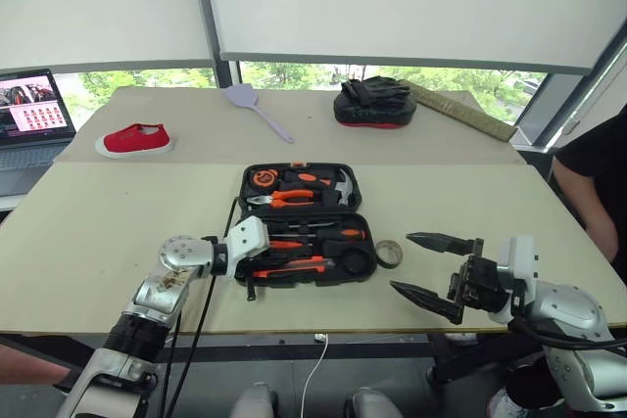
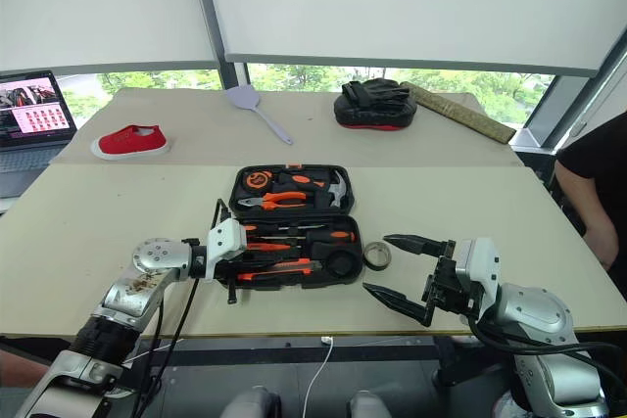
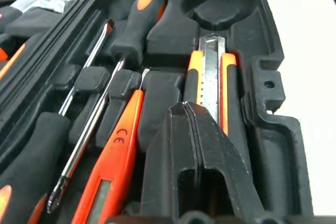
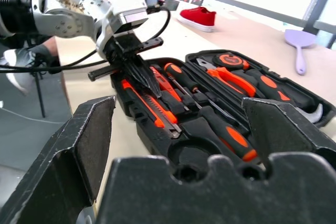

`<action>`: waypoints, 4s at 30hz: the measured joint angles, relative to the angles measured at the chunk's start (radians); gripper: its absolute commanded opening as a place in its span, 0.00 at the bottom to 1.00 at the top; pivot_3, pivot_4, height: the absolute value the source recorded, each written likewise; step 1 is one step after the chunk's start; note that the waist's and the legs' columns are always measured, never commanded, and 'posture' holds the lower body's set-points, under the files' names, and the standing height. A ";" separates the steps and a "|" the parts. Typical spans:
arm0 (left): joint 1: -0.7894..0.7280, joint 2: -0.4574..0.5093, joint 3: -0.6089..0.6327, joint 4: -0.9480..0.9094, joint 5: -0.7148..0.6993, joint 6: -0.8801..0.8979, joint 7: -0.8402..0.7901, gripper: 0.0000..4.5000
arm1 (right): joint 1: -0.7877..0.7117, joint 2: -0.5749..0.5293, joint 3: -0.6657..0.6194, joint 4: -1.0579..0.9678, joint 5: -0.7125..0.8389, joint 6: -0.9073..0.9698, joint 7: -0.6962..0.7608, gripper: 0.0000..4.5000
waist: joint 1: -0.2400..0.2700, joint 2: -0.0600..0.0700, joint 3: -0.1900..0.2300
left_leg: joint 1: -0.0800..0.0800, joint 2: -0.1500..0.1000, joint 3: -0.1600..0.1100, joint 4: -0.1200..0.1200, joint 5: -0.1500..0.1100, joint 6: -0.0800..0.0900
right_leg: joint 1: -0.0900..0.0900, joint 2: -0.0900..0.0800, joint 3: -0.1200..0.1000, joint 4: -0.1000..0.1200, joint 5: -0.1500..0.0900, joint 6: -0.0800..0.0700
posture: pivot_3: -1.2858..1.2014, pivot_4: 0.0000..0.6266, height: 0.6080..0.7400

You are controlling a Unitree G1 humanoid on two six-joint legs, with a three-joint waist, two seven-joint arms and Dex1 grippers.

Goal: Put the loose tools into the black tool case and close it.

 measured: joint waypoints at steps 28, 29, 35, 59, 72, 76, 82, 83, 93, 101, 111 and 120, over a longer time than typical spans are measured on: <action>0.245 0.180 0.350 -0.232 -0.377 0.059 -0.266 0.99 | -0.229 -0.222 0.124 0.212 -0.310 0.112 0.076 1.00 | -0.012 -0.001 0.004 | -0.007 0.003 0.003 -0.002 -0.003 0.001 | -0.011 0.000 0.000 0.000 -0.001 -0.005 | 0.52 0.24 1.00; 0.256 0.177 0.351 -0.249 -0.382 0.060 -0.265 0.99 | -0.282 -0.229 0.179 0.206 -0.324 0.173 0.091 1.00 | -0.011 -0.001 0.003 | -0.010 0.002 0.003 -0.003 -0.003 0.001 | -0.015 0.001 0.000 0.001 0.002 -0.004 | 0.52 0.24 1.00; 0.284 0.154 0.358 -0.259 -0.405 0.070 -0.238 0.99 | -0.413 -0.221 0.383 0.191 -0.378 0.338 0.136 1.00 | -0.001 -0.002 0.004 | -0.018 0.001 0.002 -0.002 -0.006 0.005 | -0.020 0.001 0.000 0.000 0.002 -0.002 | 0.52 0.24 1.00; 0.306 0.145 0.354 -0.261 -0.370 -0.016 -0.221 1.00 | -0.543 -0.248 0.484 0.219 -0.463 0.523 0.171 0.01 | 0.000 -0.002 0.004 | -0.017 0.001 0.003 0.000 -0.006 0.004 | -0.020 0.000 0.000 0.001 0.003 -0.002 | 0.52 0.24 1.00; 0.305 0.109 0.340 -0.255 -0.369 -0.038 -0.222 1.00 | -0.746 -0.051 0.553 0.159 -0.242 0.888 0.133 0.01 | -0.016 -0.002 0.005 | -0.017 0.001 0.002 0.000 -0.006 0.004 | -0.020 0.000 0.000 0.001 0.004 -0.003 | 0.52 0.24 1.00; 0.307 0.109 0.332 -0.255 -0.365 -0.042 -0.221 1.00 | -0.768 -0.063 0.604 0.202 -0.269 0.901 0.128 0.01 | -0.014 -0.002 0.005 | -0.018 0.001 0.002 0.000 -0.006 0.004 | -0.020 0.000 0.000 0.001 0.004 -0.003 | 0.52 0.24 1.00; 0.324 0.109 0.331 -0.255 -0.356 -0.050 -0.219 1.00 | -0.792 -0.061 0.644 0.220 -0.289 0.916 0.112 0.01 | -0.015 -0.002 0.004 | -0.017 0.002 0.002 0.000 -0.006 0.004 | -0.020 0.001 0.000 0.001 0.004 -0.003 | 0.52 0.24 1.00; 0.326 0.109 0.330 -0.255 -0.356 -0.051 -0.218 1.00 | -0.799 -0.060 0.651 0.225 -0.295 0.916 0.111 0.01 | -0.015 -0.002 0.004 | -0.017 0.002 0.002 0.000 -0.006 0.004 | -0.020 0.001 0.000 0.001 0.004 -0.003 | 0.52 0.24 1.00; 0.348 0.107 0.330 -0.268 -0.357 -0.047 -0.194 1.00 | -0.821 -0.054 0.660 0.242 -0.314 0.895 0.111 0.73 | -0.015 -0.004 0.004 | -0.017 0.002 0.002 0.000 -0.006 0.004 | -0.020 0.001 0.000 0.001 0.004 -0.003 | 0.52 0.24 1.00; 0.329 0.110 0.377 -0.253 -0.368 -0.011 -0.115 1.00 | -0.843 -0.183 0.556 0.165 -0.199 0.927 0.221 0.99 | -0.014 -0.003 0.004 | -0.017 0.002 0.002 0.000 -0.006 0.004 | -0.021 0.000 0.000 0.001 0.004 -0.003 | 0.52 0.24 1.00; 0.118 0.130 0.408 0.052 -0.178 0.129 0.292 0.60 | -0.778 -0.069 0.466 0.469 -0.395 0.568 -0.053 0.61 | -0.016 -0.004 0.005 | -0.017 0.001 0.003 0.000 -0.005 0.004 | -0.020 0.001 0.000 0.001 0.005 -0.002 | 0.52 0.24 1.00; -0.004 0.093 0.291 0.126 -0.050 0.163 0.383 0.00 | -0.888 0.121 0.494 0.945 -0.603 0.111 -0.238 0.01 | -0.024 -0.006 0.006 | -0.020 0.001 0.003 -0.001 -0.005 0.004 | -0.022 0.001 0.000 0.001 0.005 -0.002 | 0.52 0.24 1.00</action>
